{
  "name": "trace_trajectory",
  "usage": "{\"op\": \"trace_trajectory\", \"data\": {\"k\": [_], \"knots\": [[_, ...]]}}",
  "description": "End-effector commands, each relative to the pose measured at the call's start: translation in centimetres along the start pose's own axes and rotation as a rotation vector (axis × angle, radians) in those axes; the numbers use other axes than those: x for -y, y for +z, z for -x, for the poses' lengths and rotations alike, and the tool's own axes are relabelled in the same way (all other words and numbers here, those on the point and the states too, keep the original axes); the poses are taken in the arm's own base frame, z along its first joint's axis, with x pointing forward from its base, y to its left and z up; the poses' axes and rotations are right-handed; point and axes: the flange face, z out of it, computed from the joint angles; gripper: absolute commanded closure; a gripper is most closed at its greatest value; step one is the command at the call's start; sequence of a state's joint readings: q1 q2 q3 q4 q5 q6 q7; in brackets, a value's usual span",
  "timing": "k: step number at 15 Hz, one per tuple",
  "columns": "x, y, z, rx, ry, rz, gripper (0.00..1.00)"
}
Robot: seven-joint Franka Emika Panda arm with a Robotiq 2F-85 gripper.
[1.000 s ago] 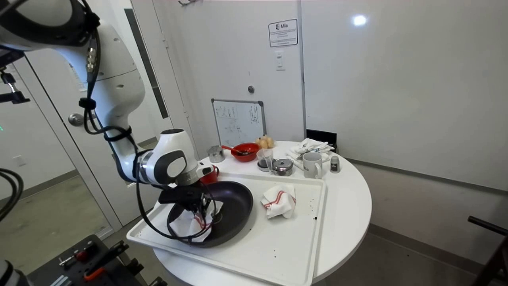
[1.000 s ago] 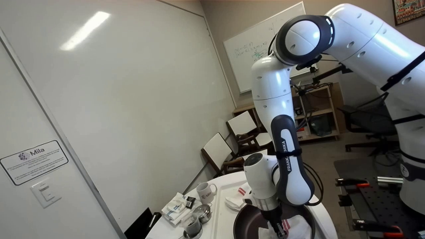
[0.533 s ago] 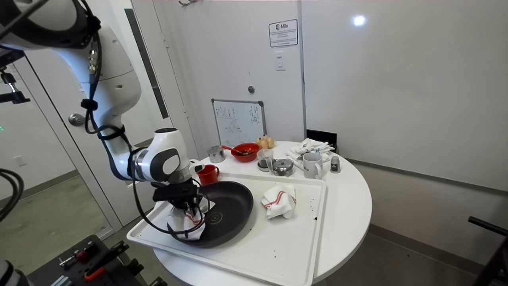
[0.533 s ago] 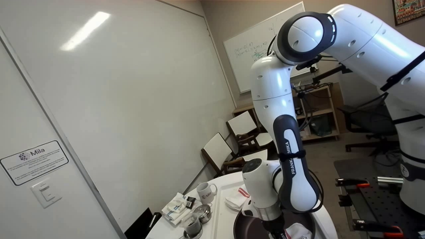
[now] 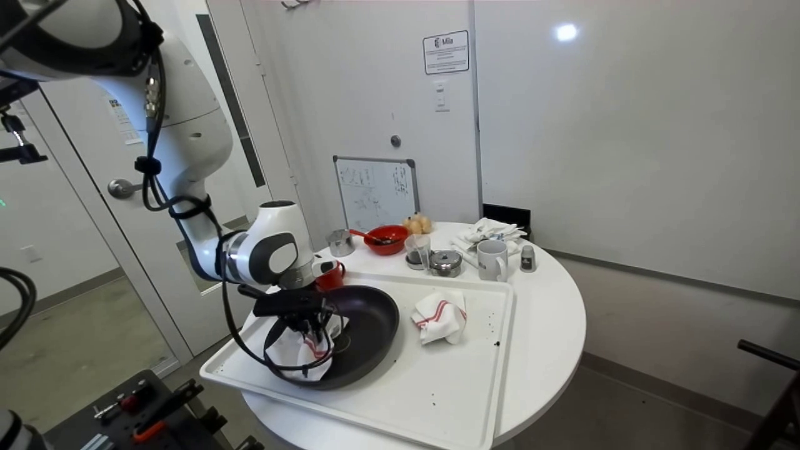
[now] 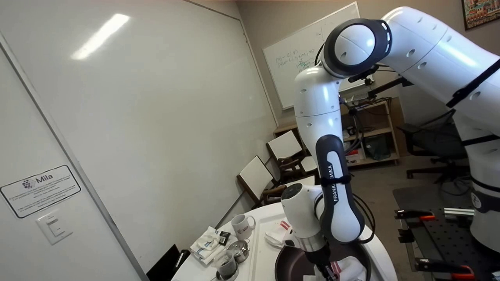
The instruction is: Pick the cloth on the tray and wipe the pan
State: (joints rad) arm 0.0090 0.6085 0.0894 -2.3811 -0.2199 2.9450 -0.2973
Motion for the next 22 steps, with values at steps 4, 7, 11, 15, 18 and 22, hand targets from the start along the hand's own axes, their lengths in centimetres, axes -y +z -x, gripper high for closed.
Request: {"op": "trace_trajectory", "data": {"k": [4, 7, 11, 15, 18, 22], "knots": [[-4.3, 1.1, 3.3, 0.044, 0.171, 0.040, 0.90], [-5.9, 1.1, 4.3, 0.056, 0.248, 0.068, 0.90], [-6.4, 1.1, 4.0, 0.061, 0.284, 0.098, 0.90], [-4.7, 0.7, 1.7, 0.017, 0.219, 0.110, 0.90], [-3.2, 0.0, -0.5, -0.025, 0.150, 0.123, 0.90], [-0.8, -1.1, -3.2, -0.101, 0.066, 0.118, 0.90]]}}
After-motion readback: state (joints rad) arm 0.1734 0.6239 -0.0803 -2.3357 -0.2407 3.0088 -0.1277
